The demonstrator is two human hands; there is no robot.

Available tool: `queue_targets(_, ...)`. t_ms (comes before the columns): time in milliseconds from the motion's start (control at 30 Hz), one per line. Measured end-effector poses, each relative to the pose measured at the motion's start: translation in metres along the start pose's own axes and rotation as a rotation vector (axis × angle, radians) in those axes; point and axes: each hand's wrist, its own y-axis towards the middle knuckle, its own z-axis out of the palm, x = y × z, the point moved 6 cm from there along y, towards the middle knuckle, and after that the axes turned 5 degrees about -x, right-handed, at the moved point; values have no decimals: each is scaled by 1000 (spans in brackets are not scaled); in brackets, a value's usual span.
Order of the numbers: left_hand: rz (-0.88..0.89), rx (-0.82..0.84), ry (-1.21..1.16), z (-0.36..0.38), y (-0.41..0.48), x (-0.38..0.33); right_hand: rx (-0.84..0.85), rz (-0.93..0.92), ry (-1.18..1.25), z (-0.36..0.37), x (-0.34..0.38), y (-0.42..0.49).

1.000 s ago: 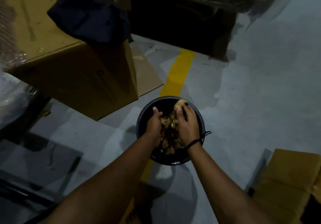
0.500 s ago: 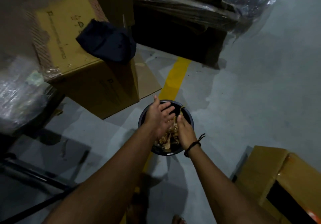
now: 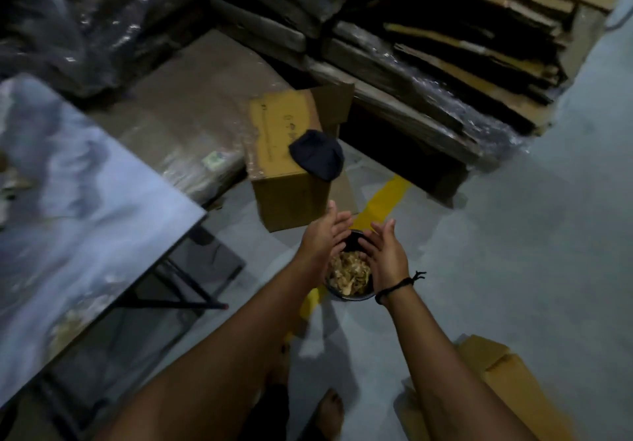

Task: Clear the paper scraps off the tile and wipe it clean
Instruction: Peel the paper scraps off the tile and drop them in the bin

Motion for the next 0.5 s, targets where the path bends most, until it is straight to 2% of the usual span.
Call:
queue_targets(133, 111, -118, 4, -58, -66, -37, 148, -80, -64, 53, 27, -67)
queue_targets(333, 331, -528, -92, -192, -150, -73, 458, -242, -220, 172, 31, -161)
queue_targets(500, 518, -773, -77, -312, -218, -86, 740, -441, -376, 278, 12, -237)
